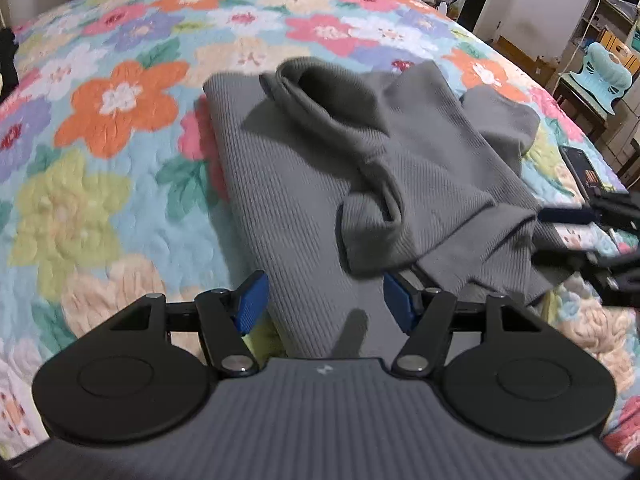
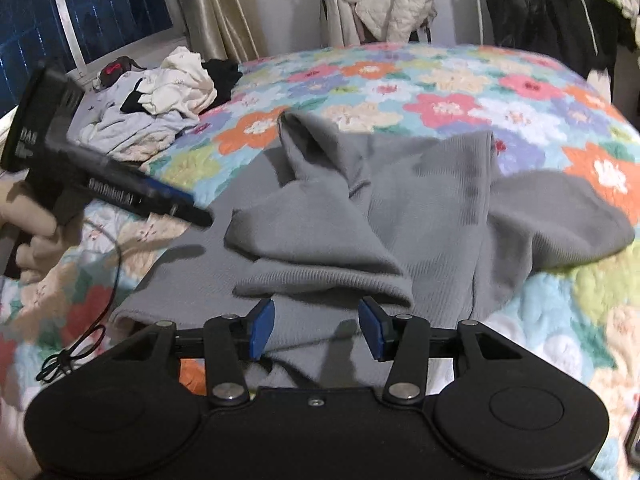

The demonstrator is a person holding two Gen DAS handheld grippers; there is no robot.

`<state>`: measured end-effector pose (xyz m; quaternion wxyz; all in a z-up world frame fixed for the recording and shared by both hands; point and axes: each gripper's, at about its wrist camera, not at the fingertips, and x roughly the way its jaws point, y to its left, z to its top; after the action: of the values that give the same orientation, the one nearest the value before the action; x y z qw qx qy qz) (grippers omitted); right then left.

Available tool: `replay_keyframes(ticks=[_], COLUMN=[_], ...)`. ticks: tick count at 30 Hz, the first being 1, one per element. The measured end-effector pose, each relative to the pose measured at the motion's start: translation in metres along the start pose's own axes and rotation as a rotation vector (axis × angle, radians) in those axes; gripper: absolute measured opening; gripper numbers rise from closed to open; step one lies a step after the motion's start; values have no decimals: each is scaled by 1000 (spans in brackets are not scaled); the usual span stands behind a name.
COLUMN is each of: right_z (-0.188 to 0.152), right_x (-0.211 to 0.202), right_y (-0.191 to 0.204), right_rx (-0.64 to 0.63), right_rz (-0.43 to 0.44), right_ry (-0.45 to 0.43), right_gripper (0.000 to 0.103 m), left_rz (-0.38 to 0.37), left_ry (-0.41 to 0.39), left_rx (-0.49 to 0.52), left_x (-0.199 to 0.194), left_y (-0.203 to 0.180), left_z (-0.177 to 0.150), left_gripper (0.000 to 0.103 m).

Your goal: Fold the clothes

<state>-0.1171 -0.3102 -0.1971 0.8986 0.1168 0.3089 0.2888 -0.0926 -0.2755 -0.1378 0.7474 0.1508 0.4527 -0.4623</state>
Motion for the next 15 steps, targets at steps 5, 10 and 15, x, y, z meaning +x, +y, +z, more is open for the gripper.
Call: replay_keyframes(ticks=[5,10,15], right_z=[7,17,23], right_x=[9,31,61], right_y=[6,8,0], right_rx=[-110,-227,-288], right_rz=[-85,-94,-53], right_ry=[-47,9,143], right_gripper=[55,57,66], left_rz=[-4,-7,-4], left_ry=[6,14,12], left_rx=[30,41,20], left_x=[2,1,0], left_y=[0,3,9], left_z=[-5,-10,-12], left_gripper=[63,63,64])
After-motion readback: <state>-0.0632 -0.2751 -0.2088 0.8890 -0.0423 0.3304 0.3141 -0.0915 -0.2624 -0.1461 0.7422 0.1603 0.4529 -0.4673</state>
